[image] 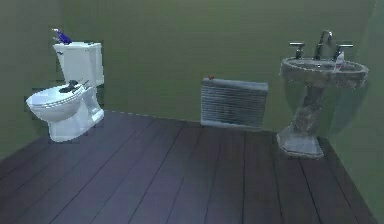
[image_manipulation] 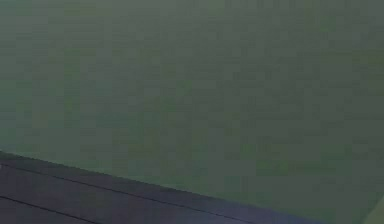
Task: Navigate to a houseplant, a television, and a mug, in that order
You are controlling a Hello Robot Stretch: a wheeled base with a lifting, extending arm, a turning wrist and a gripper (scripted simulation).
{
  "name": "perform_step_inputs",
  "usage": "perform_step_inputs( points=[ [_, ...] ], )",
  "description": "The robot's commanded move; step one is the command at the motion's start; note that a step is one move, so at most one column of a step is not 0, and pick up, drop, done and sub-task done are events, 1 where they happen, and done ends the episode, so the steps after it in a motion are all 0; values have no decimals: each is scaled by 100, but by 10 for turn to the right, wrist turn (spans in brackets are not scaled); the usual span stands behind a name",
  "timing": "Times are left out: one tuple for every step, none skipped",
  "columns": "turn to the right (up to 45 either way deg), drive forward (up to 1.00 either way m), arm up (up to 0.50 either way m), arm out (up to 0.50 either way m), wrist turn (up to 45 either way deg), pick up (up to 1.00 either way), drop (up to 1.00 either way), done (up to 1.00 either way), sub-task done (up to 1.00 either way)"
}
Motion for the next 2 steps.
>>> perform_step_inputs(
  points=[
    [-450, 0, 0, 0, 0, 0, 0, 0, 0],
    [-180, 0, 0, 0, 0, 0, 0, 0, 0]
  ],
)
